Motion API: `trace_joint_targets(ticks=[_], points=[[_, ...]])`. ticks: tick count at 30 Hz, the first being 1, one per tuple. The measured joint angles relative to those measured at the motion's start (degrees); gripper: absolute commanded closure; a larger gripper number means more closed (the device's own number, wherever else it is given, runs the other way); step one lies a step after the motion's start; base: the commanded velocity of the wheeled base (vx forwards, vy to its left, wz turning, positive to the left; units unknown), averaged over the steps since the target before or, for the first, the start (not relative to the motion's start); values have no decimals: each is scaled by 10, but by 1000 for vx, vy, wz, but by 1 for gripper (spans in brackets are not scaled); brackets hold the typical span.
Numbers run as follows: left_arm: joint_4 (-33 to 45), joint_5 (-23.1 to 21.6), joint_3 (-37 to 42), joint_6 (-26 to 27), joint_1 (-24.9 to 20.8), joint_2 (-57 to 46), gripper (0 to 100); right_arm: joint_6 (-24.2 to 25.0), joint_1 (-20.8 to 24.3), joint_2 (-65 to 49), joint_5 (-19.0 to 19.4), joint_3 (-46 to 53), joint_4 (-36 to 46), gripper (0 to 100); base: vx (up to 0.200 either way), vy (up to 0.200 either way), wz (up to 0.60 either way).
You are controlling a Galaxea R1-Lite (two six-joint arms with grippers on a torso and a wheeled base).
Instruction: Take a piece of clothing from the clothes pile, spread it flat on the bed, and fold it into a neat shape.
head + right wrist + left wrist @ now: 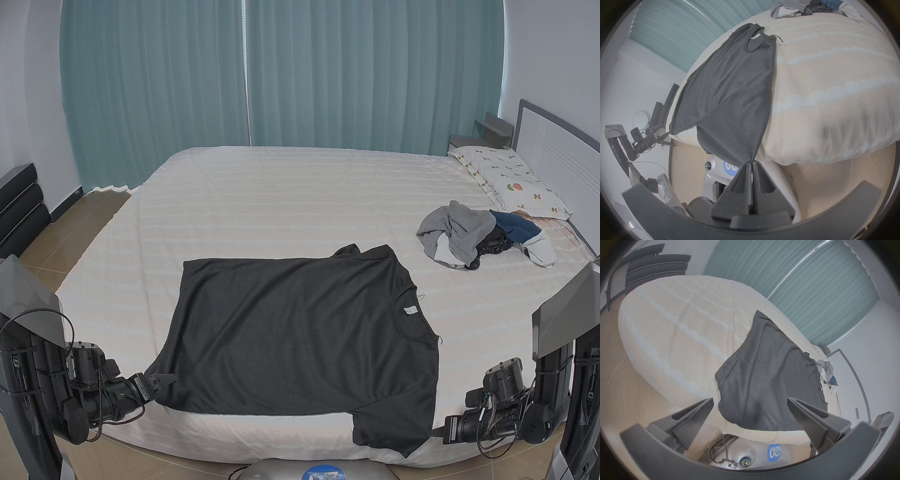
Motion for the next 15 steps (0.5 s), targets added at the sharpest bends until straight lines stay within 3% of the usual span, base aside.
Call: trace_joint_targets(ticks=[15], points=[[0,6,5,13,0,-8,0,-28,2,-19,-3,0,55,100,0,0,0]])
